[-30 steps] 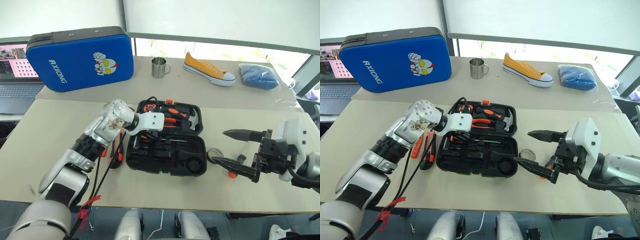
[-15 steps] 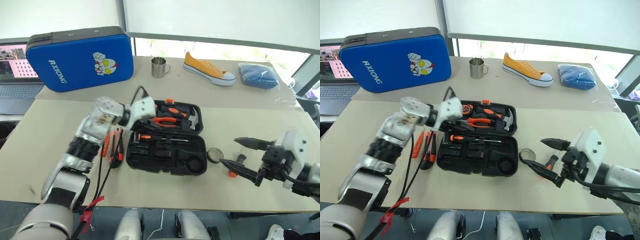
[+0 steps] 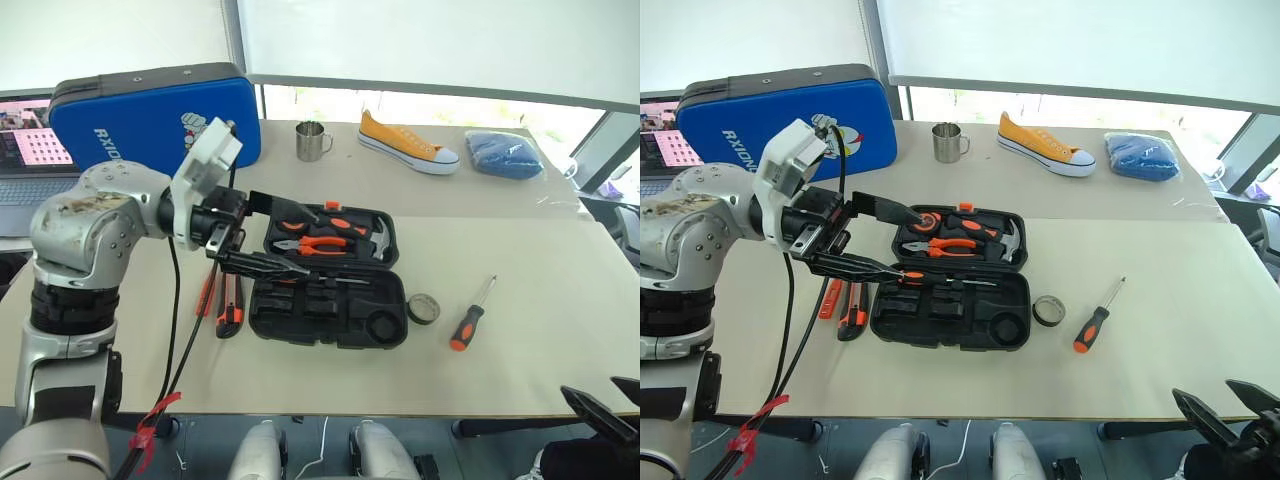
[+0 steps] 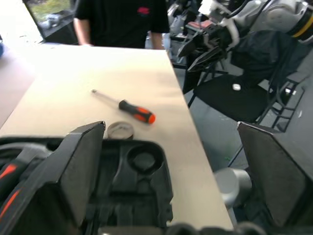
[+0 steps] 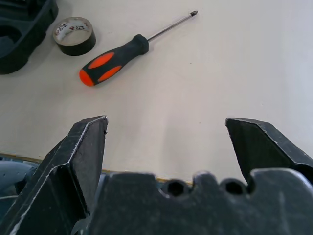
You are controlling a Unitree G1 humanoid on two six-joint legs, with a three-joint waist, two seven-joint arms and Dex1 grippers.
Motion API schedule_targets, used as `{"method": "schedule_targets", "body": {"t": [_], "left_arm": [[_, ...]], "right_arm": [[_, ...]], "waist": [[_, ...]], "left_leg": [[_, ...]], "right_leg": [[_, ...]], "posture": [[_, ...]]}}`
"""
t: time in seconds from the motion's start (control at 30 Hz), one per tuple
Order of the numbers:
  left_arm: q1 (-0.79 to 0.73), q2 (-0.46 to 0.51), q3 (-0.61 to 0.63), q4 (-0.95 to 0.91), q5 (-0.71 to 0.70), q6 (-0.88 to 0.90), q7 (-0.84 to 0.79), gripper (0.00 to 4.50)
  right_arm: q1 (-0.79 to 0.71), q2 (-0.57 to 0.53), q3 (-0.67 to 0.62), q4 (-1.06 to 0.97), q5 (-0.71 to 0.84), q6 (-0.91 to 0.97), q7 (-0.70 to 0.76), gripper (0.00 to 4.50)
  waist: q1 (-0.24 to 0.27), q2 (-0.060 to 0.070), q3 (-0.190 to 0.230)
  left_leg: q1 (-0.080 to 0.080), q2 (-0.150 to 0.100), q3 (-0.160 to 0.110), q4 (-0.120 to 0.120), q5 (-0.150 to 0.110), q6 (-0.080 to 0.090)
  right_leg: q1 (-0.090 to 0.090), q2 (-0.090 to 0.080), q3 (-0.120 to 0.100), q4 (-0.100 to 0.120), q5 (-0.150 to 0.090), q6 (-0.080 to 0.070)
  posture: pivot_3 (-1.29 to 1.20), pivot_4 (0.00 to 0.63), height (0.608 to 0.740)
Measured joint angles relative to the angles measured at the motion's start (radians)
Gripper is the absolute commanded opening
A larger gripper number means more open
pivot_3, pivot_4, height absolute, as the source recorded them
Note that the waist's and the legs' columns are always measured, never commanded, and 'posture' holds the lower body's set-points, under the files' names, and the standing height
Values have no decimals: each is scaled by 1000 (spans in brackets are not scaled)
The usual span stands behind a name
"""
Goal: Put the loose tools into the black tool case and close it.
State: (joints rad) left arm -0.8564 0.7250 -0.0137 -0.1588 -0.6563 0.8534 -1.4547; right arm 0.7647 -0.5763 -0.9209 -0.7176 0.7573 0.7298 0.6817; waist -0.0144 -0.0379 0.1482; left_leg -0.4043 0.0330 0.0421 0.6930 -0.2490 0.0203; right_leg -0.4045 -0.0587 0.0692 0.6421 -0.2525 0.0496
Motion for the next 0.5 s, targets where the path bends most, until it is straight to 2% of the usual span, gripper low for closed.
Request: {"method": "schedule_targets", "body": {"t": [0.07,0.33,0.5], "left_arm": [[-1,-4,-12,-6,-6,-6,3,4453],[11,1,-62,-38,17,-88,17,4453],[18,9,-87,-44,55,-145,33,4453]], "right_arm": [[-84,-7,90,-23,2,41,-79,4500],[-326,9,390,-24,-37,171,-331,4500],[-420,79,478,64,-85,214,-442,4500]], "waist": [[-3,2,-1],[9,3,0],[8,3,0]], "left_leg": [[0,-1,0,-1,0,0],[-3,-4,-1,-1,0,0],[-3,-3,-1,-1,0,0]], "right_leg": [[-1,0,1,1,2,-5],[-2,-1,0,1,2,-5],[-2,0,0,1,2,-5]], "posture": [[0,150,739],[0,150,739],[0,150,739]]}}
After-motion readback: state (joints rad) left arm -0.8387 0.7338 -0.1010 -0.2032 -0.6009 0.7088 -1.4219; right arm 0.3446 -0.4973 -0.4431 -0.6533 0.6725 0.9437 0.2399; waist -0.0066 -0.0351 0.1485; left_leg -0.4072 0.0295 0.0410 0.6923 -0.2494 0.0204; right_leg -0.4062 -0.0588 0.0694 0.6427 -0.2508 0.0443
